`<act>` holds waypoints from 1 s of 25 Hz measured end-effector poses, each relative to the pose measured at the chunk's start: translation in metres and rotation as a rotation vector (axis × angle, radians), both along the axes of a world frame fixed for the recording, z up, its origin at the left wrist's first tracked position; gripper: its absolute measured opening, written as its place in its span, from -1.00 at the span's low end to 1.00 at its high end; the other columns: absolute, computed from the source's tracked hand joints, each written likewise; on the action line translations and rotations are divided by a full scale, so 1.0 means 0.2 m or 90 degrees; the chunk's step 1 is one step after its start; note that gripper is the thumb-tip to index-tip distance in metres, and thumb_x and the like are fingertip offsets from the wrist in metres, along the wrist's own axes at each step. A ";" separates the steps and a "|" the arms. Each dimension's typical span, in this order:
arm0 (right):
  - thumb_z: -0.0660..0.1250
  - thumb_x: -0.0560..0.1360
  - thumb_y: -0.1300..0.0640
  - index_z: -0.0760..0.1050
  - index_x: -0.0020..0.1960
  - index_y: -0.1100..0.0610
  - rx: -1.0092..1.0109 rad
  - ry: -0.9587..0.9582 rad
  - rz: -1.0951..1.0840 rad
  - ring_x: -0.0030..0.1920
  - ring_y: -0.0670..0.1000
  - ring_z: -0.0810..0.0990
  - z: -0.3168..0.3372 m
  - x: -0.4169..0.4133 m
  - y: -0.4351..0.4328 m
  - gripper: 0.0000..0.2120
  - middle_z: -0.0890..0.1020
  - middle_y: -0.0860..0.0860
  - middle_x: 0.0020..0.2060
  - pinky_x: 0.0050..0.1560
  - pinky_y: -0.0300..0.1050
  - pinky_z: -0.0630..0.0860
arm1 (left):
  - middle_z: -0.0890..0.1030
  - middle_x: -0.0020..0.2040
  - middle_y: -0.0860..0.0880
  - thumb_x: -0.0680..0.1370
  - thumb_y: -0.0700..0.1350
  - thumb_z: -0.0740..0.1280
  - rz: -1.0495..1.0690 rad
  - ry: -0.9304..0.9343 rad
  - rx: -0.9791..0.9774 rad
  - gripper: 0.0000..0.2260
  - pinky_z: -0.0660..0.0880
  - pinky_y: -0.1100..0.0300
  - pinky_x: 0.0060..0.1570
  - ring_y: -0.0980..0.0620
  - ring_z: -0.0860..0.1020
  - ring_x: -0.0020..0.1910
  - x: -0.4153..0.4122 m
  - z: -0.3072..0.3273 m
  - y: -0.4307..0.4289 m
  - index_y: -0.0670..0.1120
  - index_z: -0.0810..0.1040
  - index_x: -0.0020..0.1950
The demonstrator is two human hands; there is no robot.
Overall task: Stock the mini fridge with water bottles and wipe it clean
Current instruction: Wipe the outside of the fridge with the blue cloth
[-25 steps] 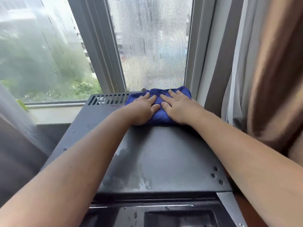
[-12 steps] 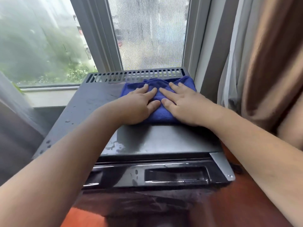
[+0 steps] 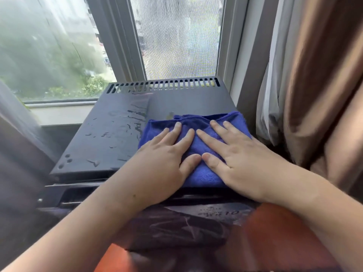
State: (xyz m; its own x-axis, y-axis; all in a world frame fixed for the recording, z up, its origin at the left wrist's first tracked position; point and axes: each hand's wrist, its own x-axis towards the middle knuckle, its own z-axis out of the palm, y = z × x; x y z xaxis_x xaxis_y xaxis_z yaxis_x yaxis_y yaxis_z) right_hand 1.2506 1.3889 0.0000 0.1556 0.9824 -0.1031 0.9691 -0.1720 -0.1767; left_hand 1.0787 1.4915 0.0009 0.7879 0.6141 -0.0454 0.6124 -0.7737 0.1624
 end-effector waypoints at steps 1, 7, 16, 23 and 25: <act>-0.39 0.40 -0.44 -0.27 0.60 -0.33 0.006 -0.006 -0.001 0.62 -0.13 -0.28 -0.01 0.01 -0.02 -0.24 -0.23 -0.18 0.64 0.63 0.00 -0.16 | -0.18 0.68 0.04 0.64 0.30 -0.06 -0.002 0.000 0.004 -0.37 -0.16 0.15 0.58 0.02 -0.15 0.66 0.00 0.00 -0.02 0.18 -0.16 0.66; -0.45 0.36 -0.43 -0.44 0.53 -0.37 -0.022 -0.040 -0.021 0.58 -0.15 -0.42 0.00 -0.02 -0.11 -0.27 -0.37 -0.21 0.60 0.63 0.01 -0.21 | -0.27 0.67 0.01 0.44 0.35 -0.44 -0.017 -0.014 0.060 -0.23 -0.13 0.07 0.60 -0.01 -0.20 0.66 0.01 -0.05 -0.12 0.12 -0.29 0.64; -0.51 0.36 -0.35 -0.51 0.53 -0.30 0.012 -0.013 -0.021 0.58 -0.07 -0.45 0.00 -0.34 0.11 -0.27 -0.43 -0.17 0.57 0.61 0.10 -0.23 | -0.39 0.62 0.11 0.38 0.35 -0.49 0.044 -0.008 0.055 -0.23 -0.24 0.21 0.54 0.12 -0.32 0.62 -0.26 -0.08 0.07 0.19 -0.39 0.60; -0.22 0.55 -0.29 -0.08 0.63 -0.28 0.064 -0.045 0.014 0.66 0.10 -0.10 -0.04 -0.66 0.30 -0.36 -0.08 0.01 0.66 0.58 0.22 0.05 | -0.56 0.45 0.27 0.25 0.47 -0.64 0.094 0.008 0.028 -0.30 -0.31 0.28 0.54 0.26 -0.47 0.50 -0.61 -0.10 0.21 0.38 -0.53 0.39; 0.04 0.55 -0.25 0.42 0.51 -0.12 0.110 -0.041 -0.006 0.51 0.17 0.40 -0.07 -0.76 0.35 -0.41 0.42 0.10 0.52 0.43 0.24 0.36 | -0.58 0.42 0.31 0.23 0.49 -0.66 0.110 0.015 0.018 -0.31 -0.31 0.29 0.54 0.28 -0.46 0.51 -0.72 -0.10 0.25 0.42 -0.54 0.36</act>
State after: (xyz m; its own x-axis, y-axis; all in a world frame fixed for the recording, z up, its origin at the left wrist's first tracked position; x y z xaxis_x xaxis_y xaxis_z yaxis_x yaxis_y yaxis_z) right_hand 1.0993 1.4583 -0.0136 0.1653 0.9832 0.0772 0.9780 -0.1533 -0.1412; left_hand 0.9357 1.5416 -0.0191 0.6693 0.7417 -0.0438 0.7402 -0.6604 0.1264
